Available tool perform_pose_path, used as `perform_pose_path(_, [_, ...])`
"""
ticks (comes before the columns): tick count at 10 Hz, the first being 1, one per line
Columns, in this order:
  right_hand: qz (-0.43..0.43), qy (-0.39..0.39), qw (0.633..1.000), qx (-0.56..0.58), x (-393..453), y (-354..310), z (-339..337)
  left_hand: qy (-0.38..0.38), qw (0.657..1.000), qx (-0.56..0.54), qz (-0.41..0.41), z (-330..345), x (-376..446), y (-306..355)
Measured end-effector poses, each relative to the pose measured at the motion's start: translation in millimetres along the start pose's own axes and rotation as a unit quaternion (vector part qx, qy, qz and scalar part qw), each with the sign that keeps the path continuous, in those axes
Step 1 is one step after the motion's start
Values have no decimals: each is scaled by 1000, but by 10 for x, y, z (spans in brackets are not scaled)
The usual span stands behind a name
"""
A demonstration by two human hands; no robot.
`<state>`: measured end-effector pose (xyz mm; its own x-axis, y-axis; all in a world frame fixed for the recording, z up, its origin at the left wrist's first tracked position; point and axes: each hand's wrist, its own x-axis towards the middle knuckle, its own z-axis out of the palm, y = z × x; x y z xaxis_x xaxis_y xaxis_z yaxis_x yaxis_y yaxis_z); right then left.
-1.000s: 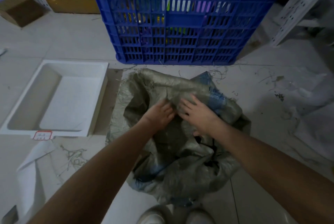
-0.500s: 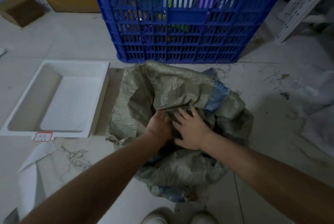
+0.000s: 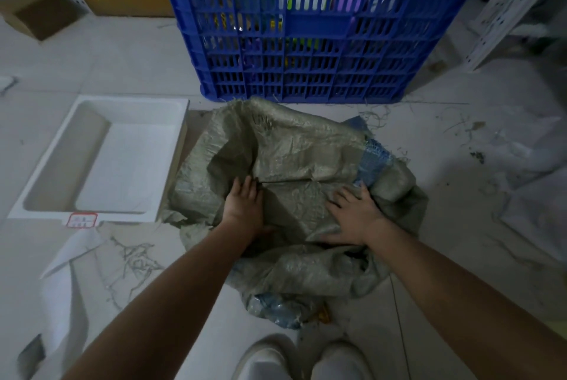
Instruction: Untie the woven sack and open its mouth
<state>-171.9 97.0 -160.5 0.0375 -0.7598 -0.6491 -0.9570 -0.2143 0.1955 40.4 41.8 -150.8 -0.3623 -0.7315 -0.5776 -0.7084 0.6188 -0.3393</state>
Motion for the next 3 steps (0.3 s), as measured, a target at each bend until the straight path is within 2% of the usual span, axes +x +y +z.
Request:
perform_pose_path(2, [13, 57, 995, 77, -426, -121, -469, 74, 995, -59, 38, -432, -402, -112])
perform_pose_path(3, [15, 57, 994, 89, -719, -108, -708, 63, 992, -105, 31, -660, -674, -204])
